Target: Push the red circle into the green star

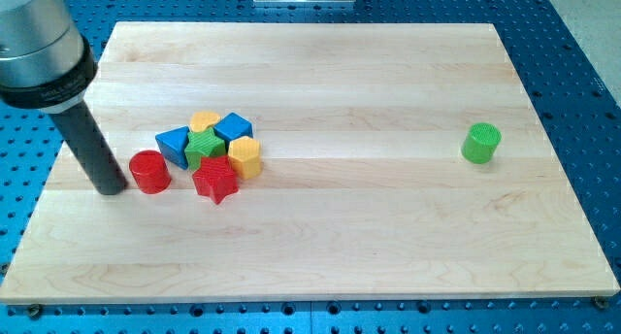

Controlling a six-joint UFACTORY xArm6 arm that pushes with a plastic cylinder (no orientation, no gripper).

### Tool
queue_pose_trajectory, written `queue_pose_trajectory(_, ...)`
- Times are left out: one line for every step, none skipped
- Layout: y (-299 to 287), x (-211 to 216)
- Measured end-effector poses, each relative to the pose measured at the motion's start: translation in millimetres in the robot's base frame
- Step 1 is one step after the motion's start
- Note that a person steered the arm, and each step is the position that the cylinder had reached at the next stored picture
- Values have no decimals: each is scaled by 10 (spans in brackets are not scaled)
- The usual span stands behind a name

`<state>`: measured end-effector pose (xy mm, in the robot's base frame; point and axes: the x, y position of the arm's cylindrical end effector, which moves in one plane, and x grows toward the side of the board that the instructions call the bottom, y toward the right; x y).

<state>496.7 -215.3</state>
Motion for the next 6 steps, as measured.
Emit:
queue_pose_trajectory(284, 0)
queue_pose_trajectory(418, 0)
queue_pose_trajectory(458, 0)
queue_pose_trajectory(114, 116)
queue_pose_trajectory(325, 810)
queue_pose_trajectory(1071, 995)
